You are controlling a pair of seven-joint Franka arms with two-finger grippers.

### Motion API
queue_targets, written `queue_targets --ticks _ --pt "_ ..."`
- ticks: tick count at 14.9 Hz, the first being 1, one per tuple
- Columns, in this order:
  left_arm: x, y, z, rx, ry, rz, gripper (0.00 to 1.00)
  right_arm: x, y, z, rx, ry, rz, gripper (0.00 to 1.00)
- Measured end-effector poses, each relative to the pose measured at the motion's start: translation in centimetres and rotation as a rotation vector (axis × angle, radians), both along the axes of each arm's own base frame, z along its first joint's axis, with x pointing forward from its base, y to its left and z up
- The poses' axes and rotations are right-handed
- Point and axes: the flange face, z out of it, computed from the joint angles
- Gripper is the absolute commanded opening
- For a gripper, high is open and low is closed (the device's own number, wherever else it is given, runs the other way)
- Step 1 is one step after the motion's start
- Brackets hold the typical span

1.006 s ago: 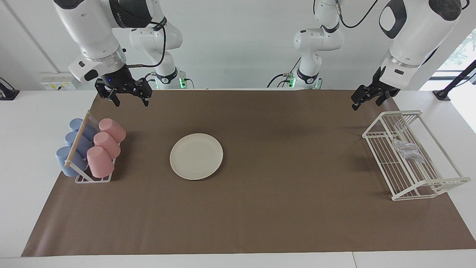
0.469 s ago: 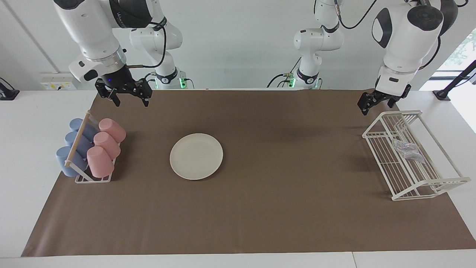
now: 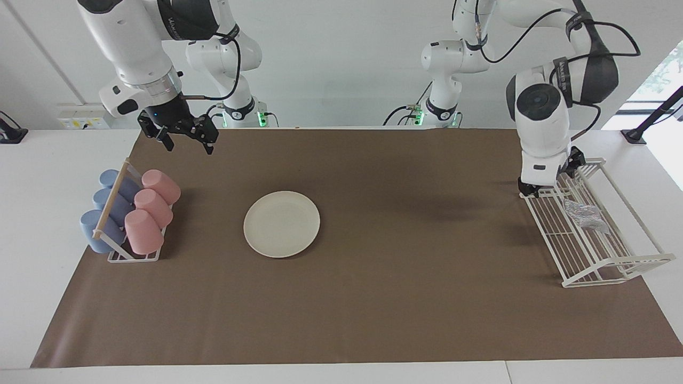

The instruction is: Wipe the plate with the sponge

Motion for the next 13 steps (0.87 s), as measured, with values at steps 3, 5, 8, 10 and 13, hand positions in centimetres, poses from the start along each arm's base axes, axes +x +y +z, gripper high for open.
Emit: queue_targets --ticks 3,5,8,10,13 --pt "1.5 0.9 -3.5 0.146 0.005 -0.042 1.00 -0.1 1.1 0.0 -0.003 0.001 -0.072 1.00" --pt "2.1 1.3 -5.1 0.216 0.011 -0.063 1.00 -0.2 1.7 0.0 -0.005 0.003 -0.120 1.00" --pt "2.6 1.4 -5.9 0.238 0.005 -0.090 1.00 -0.2 1.7 -0.1 -0.007 0.005 -0.170 1.00" --pt "2.8 1.5 -5.9 0.239 -0.003 -0.100 0.92 -0.2 1.8 -0.1 -0.009 0.005 -0.238 1.00" --pt "2.8 1.5 -5.8 0.241 -0.006 -0.104 0.80 -0.4 3.5 0.0 -0.013 0.005 -0.343 1.00"
